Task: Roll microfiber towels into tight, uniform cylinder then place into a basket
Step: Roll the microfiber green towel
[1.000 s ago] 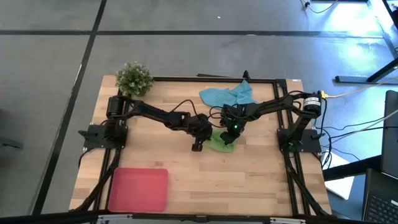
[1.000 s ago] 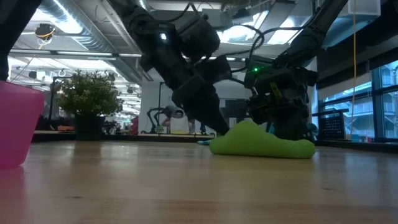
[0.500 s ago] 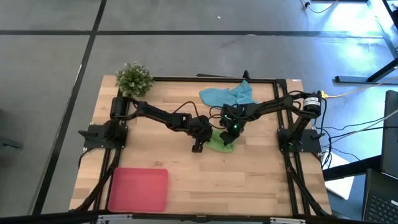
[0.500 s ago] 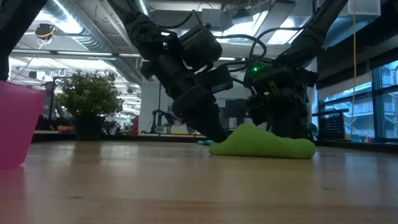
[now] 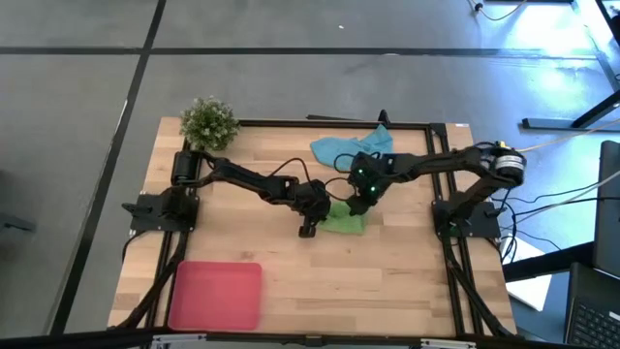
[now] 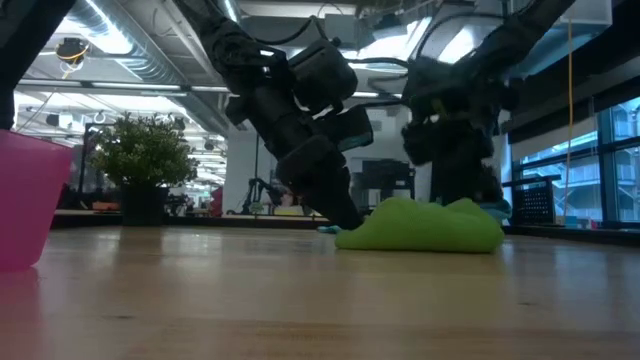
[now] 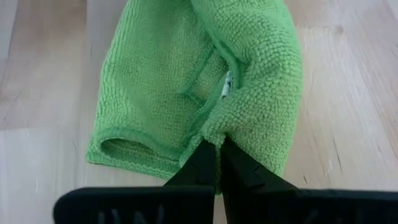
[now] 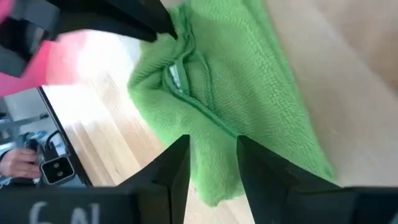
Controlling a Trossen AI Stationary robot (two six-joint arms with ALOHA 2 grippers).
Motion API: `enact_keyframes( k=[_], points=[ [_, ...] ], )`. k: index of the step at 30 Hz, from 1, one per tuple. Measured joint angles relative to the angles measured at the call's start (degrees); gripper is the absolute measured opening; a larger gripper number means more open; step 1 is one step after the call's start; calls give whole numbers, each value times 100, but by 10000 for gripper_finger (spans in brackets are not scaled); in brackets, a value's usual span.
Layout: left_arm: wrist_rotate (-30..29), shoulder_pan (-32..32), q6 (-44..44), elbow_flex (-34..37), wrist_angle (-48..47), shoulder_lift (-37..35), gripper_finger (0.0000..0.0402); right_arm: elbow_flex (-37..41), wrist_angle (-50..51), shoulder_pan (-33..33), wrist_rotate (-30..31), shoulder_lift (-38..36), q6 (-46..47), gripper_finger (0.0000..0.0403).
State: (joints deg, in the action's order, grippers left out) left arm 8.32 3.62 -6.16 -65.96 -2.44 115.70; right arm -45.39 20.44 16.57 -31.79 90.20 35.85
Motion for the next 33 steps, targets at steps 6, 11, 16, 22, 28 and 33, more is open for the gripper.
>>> enact_keyframes(
  k=[6,11,16,22,28,33],
  points=[
    [20,13,304,-4,-153,-4,0,0,230,-276,529,-775,-343,133],
    [17,13,306,5,-119,0,0,-7,-405,-777,938,-921,-1055,133],
    [22,11,306,9,-109,2,0,-11,-666,-934,1405,-525,-1607,133],
    [31,11,306,12,-109,4,0,-11,-711,-939,1132,71,-2594,133],
    [32,11,298,12,-109,4,0,-11,-704,-934,276,198,-2858,133],
    [35,13,304,12,-107,4,0,-13,-171,-991,91,198,-2854,133]
  ],
)
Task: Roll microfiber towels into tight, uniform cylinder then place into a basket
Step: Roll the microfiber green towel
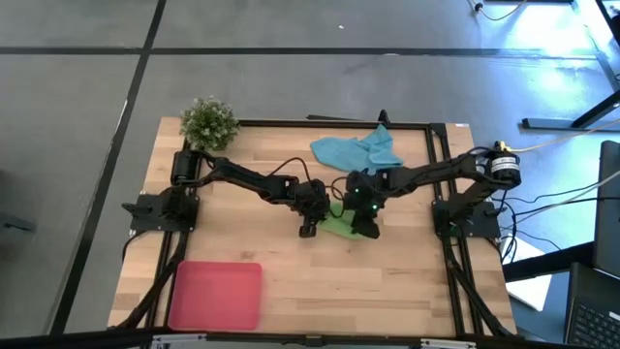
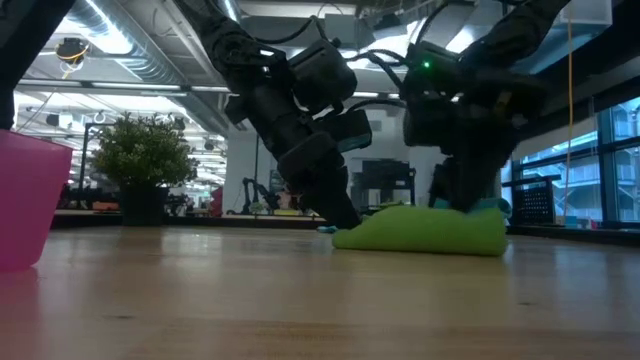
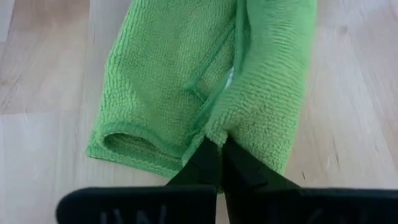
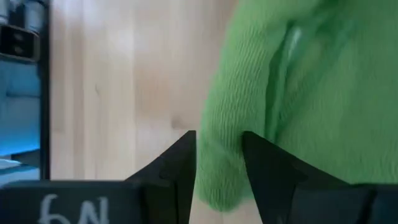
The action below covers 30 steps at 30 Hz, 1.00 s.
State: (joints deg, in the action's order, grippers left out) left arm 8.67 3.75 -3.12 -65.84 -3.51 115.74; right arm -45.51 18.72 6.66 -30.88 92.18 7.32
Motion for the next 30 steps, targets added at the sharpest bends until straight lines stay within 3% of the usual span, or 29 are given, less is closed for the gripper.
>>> enact_keyframes(
  k=[10,22,30],
  points=[
    [8,-9,282,0,-55,0,0,0,273,-206,1247,0,162,133],
    [107,-11,456,1,-133,0,0,-35,252,-212,1279,484,146,133],
    [149,-43,737,-7,-364,-9,0,4,321,-221,1727,105,294,133]
  ],
)
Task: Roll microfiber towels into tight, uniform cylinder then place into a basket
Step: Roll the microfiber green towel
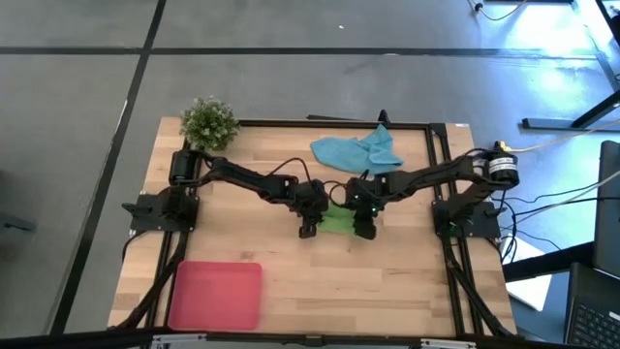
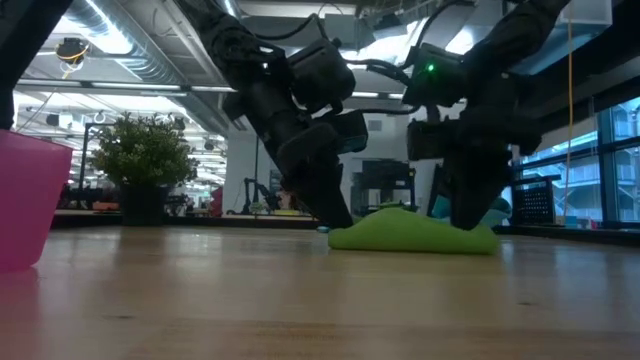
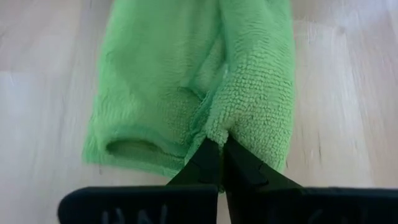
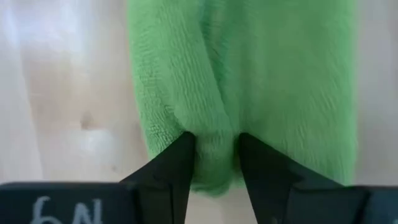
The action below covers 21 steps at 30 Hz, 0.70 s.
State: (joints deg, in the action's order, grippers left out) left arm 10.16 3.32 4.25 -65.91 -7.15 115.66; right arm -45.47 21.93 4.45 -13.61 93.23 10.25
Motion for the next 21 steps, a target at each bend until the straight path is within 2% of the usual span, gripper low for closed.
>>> enact_keyframes(
  k=[8,12,16,21],
  points=[
    [-49,-81,321,0,-38,-4,0,9,325,-170,359,-875,268,133],
    [-38,-81,330,0,-38,-4,0,9,281,-557,348,-1181,49,133],
    [-16,-49,332,2,-36,-4,0,2,232,-1071,517,-1221,-592,133],
    [-25,-49,321,2,-30,-4,0,2,173,-1451,1202,-1002,-891,133]
  ],
)
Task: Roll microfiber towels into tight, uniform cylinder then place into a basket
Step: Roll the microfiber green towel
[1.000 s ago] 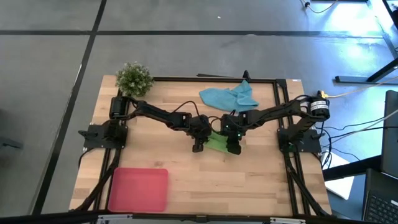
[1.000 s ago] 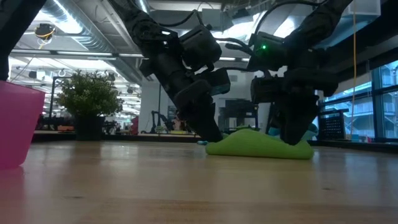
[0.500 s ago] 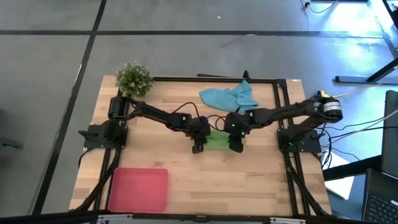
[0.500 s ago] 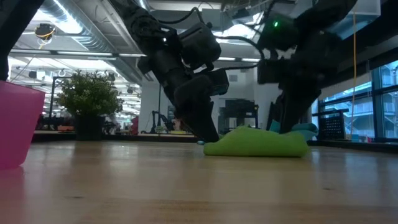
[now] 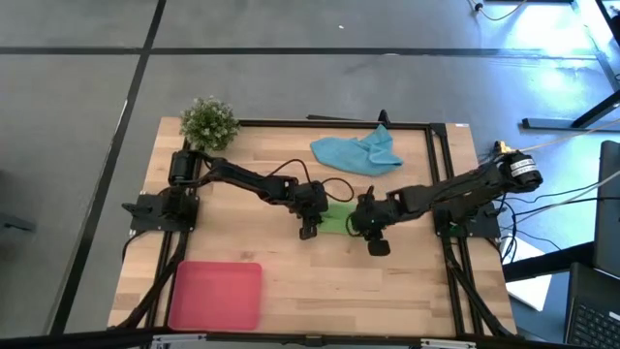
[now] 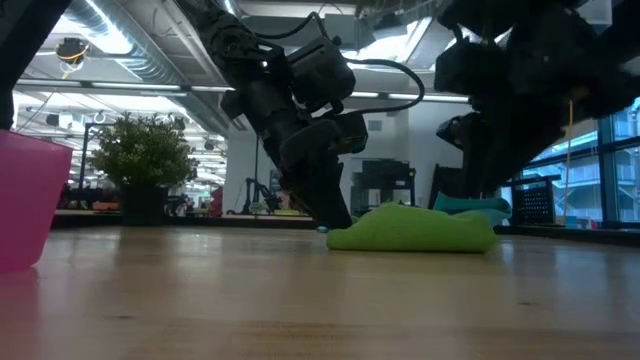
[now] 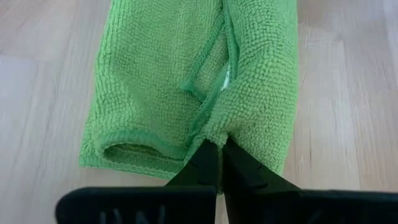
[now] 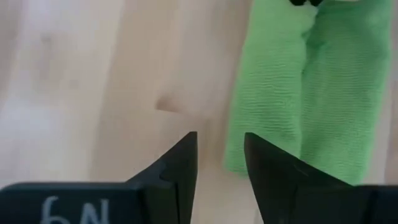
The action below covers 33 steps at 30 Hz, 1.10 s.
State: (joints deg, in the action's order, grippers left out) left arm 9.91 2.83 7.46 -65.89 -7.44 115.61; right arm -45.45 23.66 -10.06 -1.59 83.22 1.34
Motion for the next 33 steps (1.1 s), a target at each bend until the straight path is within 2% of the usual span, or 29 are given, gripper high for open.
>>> enact_keyframes(
  k=[5,15,22,26,29,33],
  points=[
    [-5,0,-4,0,0,0,0,-2,-257,-112,454,464,-54,133],
    [5,0,-7,0,0,0,0,-39,-495,-114,517,1221,-85,133],
    [7,2,-9,0,2,0,0,-37,-508,-114,579,1341,267,133],
    [7,2,-9,0,4,0,0,-30,-521,-127,929,1362,426,130],
    [9,2,-9,0,4,0,0,-23,-542,-111,1256,1375,454,102],
    [8,2,-9,0,7,0,0,-18,-579,-99,1311,1371,470,24]
  ],
)
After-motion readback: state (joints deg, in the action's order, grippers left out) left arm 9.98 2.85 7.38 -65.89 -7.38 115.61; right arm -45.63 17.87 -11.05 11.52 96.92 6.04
